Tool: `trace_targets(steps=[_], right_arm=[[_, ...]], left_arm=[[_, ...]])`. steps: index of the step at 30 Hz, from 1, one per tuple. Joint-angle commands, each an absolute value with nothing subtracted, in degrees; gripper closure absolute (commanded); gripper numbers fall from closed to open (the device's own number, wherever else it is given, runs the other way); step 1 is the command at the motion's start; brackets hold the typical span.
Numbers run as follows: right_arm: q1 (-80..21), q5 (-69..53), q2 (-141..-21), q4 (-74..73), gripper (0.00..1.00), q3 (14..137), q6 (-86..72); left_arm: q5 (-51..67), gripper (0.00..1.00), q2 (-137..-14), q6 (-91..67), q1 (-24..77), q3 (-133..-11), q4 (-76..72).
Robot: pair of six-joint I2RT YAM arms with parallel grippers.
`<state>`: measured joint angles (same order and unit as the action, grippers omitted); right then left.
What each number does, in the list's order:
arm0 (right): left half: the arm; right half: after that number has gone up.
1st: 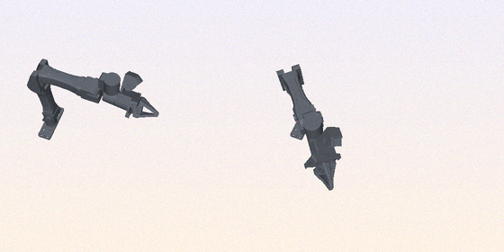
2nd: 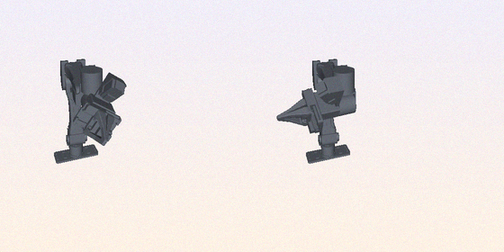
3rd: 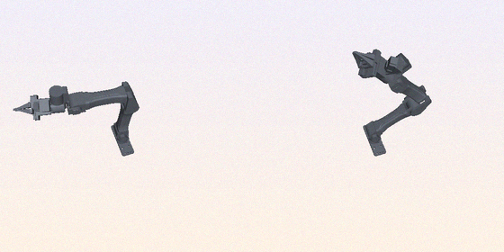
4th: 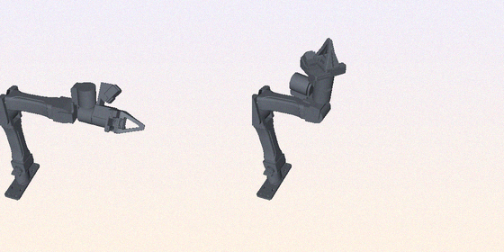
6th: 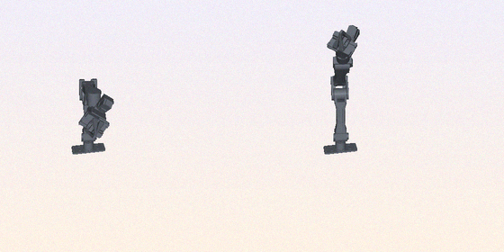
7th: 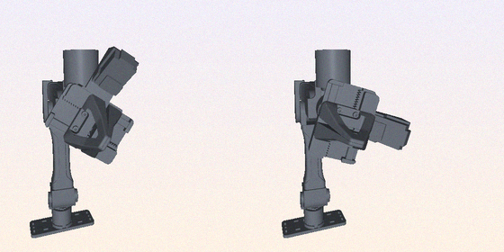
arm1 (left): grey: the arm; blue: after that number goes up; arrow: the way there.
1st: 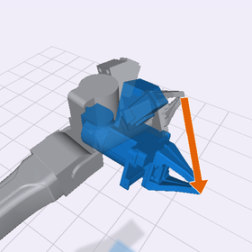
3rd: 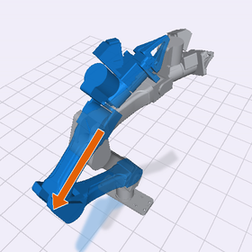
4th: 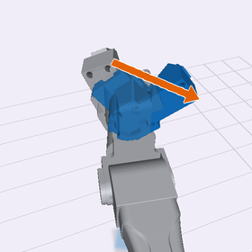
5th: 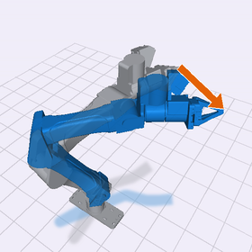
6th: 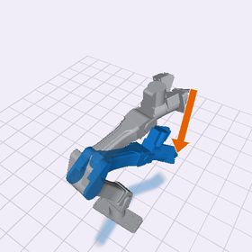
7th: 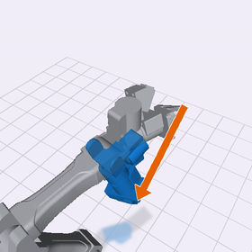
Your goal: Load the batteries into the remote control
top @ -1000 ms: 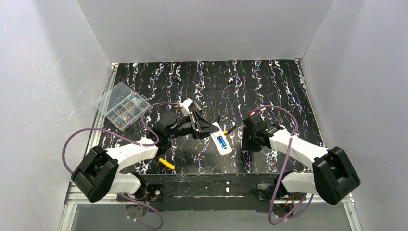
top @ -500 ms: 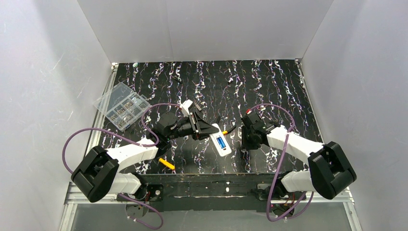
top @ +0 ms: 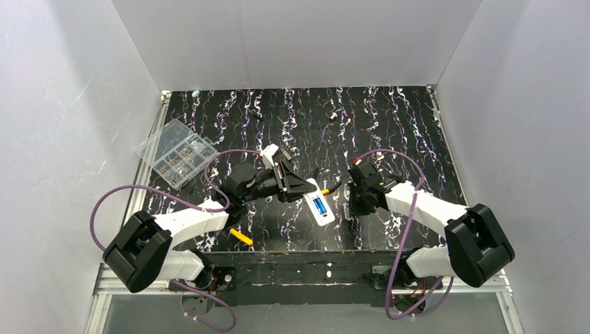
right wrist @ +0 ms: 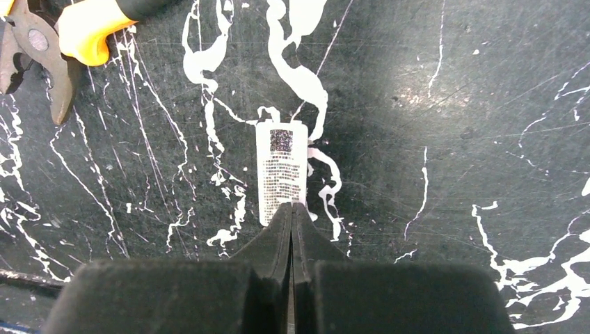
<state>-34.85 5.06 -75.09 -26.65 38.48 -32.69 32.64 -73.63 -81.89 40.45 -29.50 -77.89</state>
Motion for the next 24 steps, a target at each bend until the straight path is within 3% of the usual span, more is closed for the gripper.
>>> trace_targets(steps=[1, 9, 13, 17, 21, 24], right_arm=[[-34.89, 3.55, -73.77, -25.74, 0.99, 40.39, -31.66], [-34.81, 5.11, -67.26, -26.7, 0.95, 40.1, -32.09], [-34.8, 6.12, -66.06, -25.37, 0.64, 38.14, -33.62], [-34.8, 5.36, -66.77, -23.55, 0.43, 36.35, -35.14], [-34.82, 5.39, -67.64, -22.04, 0.41, 35.23, -35.52], [-34.72, 5.28, -69.13, -20.74, 0.5, 34.31, -35.89]], left_arm=[[34.89, 1.0, -73.06, -82.13, 40.25, -29.3, -83.01], [34.97, 1.0, -74.05, -82.7, 40.24, -29.79, -83.93], [35.15, 1.0, -74.06, -82.79, 40.23, -29.88, -83.85], [35.24, 1.0, -74.0, -82.79, 40.25, -30.03, -83.76], [35.24, 1.0, -74.09, -82.88, 40.18, -30.1, -83.93], [35.15, 1.0, -73.53, -82.67, 40.22, -29.51, -84.09]])
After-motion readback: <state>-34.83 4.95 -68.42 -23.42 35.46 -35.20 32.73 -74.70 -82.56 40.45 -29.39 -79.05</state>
